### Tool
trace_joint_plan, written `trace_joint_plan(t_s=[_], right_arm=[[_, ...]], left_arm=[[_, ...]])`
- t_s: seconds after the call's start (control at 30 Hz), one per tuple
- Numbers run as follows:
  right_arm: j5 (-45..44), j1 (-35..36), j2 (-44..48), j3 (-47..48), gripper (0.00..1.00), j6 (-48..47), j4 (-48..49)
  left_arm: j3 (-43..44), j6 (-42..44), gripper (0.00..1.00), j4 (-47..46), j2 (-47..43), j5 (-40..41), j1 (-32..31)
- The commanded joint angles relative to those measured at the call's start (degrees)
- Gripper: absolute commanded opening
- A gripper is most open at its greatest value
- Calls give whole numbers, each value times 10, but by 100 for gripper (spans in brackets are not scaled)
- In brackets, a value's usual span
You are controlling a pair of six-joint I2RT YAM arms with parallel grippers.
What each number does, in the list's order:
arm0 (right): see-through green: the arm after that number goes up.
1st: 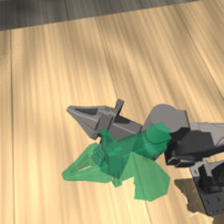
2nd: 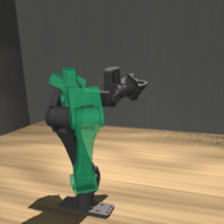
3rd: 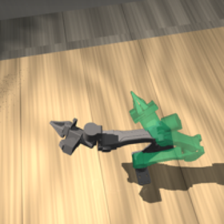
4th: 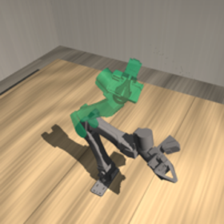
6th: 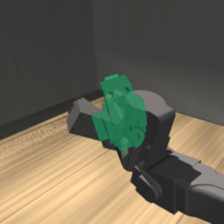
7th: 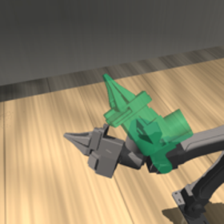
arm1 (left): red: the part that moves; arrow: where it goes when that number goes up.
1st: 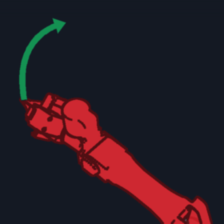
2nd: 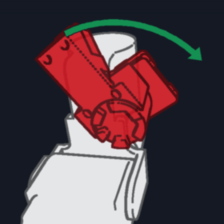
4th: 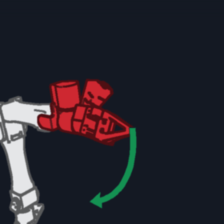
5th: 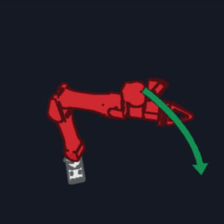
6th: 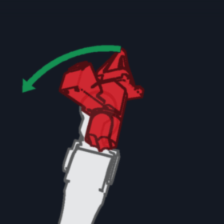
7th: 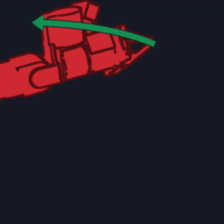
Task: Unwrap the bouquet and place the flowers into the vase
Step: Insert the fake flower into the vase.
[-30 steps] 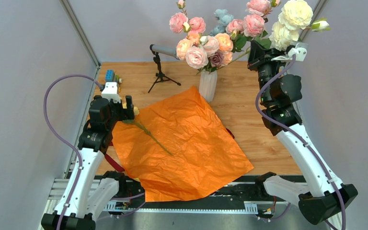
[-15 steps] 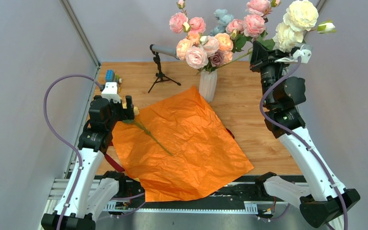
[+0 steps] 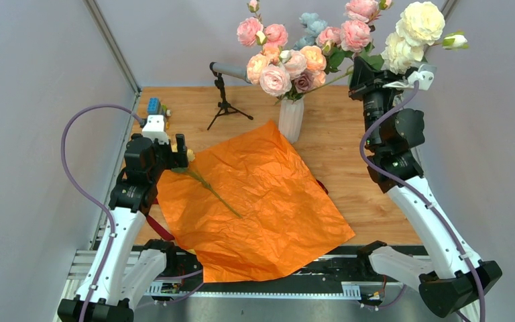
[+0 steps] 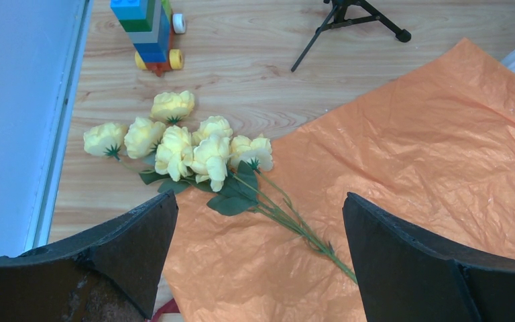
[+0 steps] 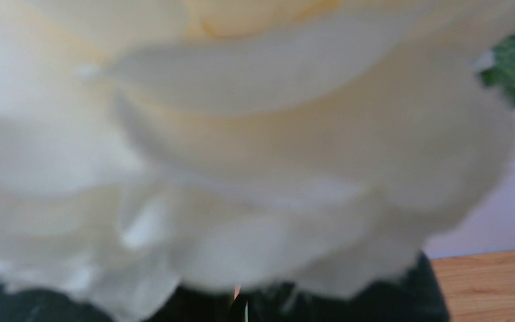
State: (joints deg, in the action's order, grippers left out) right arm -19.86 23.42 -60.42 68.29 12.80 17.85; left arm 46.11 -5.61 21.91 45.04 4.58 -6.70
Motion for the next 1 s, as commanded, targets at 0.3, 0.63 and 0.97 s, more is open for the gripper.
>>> trace_joint_plan(t_s=[0.3,0.63,0.97], right_arm=[[-12,-2,-4,2,0,-15,29],[-1,-1,38,-3,0,8,-8],[-13,-1,21,-13,0,-7,22]], left_arm=[[-2,12,100,-14,-7,-4,3],[-3,11,100,-14,-4,-6,3],[-3,12,100,-14,-3,-6,2]])
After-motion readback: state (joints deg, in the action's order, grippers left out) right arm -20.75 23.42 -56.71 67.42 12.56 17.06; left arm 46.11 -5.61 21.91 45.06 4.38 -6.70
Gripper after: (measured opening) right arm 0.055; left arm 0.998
